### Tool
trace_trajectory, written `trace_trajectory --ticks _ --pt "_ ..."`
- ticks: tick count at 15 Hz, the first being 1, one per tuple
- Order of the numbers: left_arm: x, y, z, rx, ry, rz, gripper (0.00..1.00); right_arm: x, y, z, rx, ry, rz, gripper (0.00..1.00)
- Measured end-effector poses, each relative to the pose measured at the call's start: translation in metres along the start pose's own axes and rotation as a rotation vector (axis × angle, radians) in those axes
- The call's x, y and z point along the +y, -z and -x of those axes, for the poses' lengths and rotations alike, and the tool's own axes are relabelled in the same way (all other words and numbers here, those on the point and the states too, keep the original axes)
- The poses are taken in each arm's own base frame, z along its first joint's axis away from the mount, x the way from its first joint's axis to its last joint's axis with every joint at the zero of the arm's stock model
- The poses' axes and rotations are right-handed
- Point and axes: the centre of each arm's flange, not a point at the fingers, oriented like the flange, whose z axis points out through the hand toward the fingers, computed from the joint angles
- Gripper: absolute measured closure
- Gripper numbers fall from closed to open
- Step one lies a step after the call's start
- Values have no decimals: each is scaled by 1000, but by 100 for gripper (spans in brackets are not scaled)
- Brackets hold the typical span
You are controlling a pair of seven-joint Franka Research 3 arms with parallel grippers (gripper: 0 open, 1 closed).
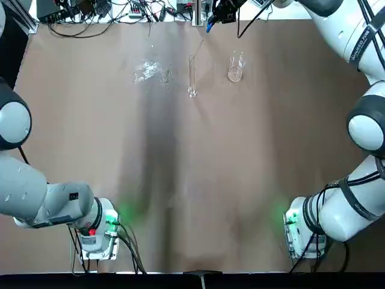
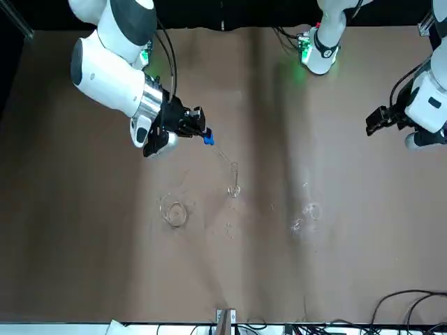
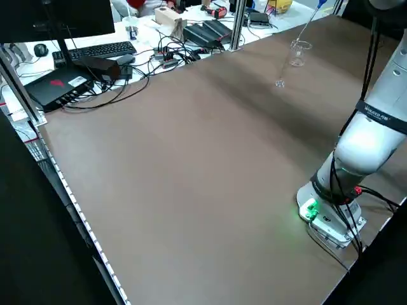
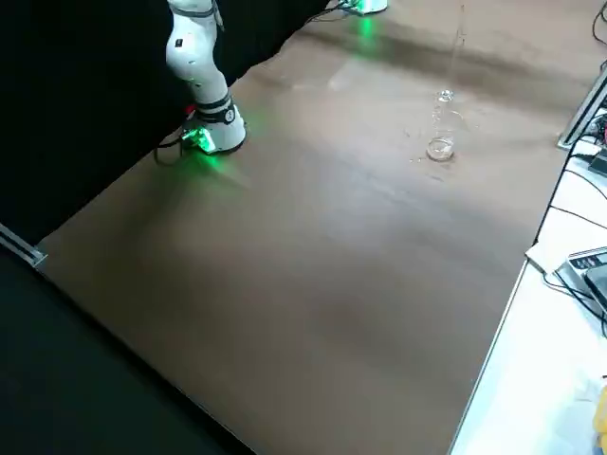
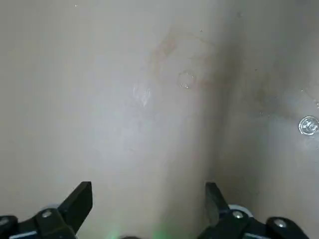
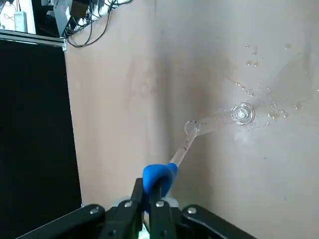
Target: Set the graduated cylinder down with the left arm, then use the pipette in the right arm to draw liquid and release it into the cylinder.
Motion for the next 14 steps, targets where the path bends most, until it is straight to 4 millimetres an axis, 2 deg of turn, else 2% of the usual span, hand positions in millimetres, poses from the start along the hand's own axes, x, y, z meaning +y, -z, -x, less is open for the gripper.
trace_trajectory --ticks 14 --pt "0 0 0 0 1 0 0 -1 10 -5 18 1 -6 93"
